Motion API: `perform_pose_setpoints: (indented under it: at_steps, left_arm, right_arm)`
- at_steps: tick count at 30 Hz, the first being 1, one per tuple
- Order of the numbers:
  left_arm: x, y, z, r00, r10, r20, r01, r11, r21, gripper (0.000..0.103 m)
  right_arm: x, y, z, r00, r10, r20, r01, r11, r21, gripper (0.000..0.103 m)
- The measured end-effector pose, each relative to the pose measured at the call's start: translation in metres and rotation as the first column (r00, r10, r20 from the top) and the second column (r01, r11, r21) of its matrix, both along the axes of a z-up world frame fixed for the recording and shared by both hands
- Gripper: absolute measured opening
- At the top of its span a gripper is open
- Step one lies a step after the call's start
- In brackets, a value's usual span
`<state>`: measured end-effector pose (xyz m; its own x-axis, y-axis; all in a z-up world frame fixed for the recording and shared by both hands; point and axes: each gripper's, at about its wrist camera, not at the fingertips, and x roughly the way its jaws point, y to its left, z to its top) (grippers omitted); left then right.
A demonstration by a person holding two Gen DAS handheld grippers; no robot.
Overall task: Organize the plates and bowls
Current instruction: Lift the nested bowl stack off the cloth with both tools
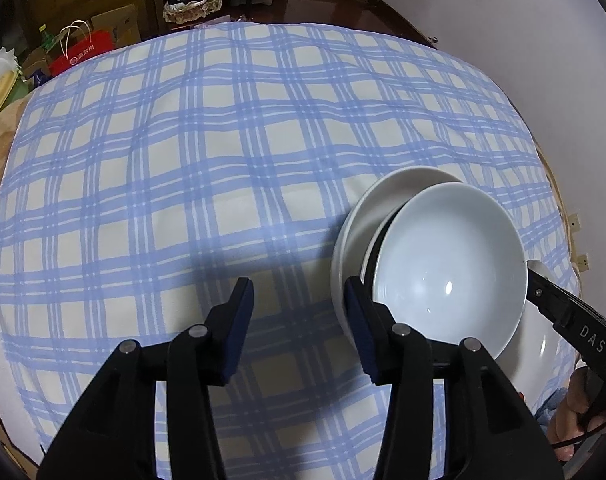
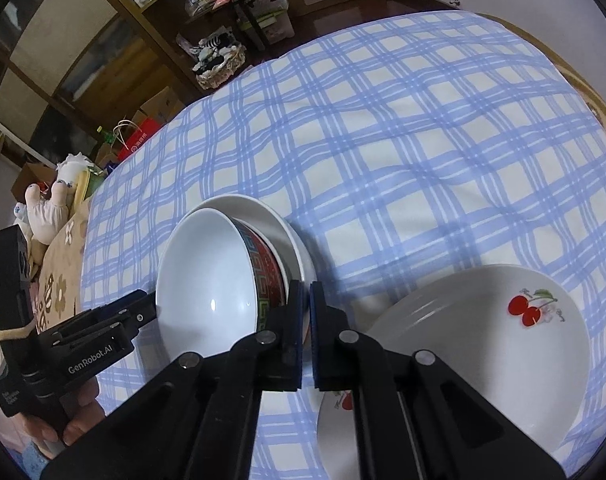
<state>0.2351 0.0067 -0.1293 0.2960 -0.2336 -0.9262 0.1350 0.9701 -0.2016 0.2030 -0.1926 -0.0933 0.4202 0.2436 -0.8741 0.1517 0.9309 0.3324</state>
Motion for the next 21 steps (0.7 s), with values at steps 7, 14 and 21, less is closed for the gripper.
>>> perform_pose_setpoints:
  at_steps: [7,14,21]
  left_arm:
    - [-0.002,-0.005,0.002,1.000,-0.029,0.001,0.029,0.998,-0.052,0.016]
    - [-0.004,-0.014,0.002,0.998,-0.052,0.030,0.053,0.997,-0.054,0.005]
    - [-0.009,-0.021,0.004,0.995,-0.059,0.079,0.060,0.998,-0.005,0.005]
  right_arm:
    - [-0.001,-0.004,0.000,1.000,0.012,-0.009,-0.011,0.999,0.031,0.007]
    - [0.002,-0.006,0.000,1.000,0.017,-0.023,-0.015,0.999,0.050,0.007]
    - [0.002,0.004,0.002,1.000,-0.010,-0.006,0.010,0.999,-0.031,0.006]
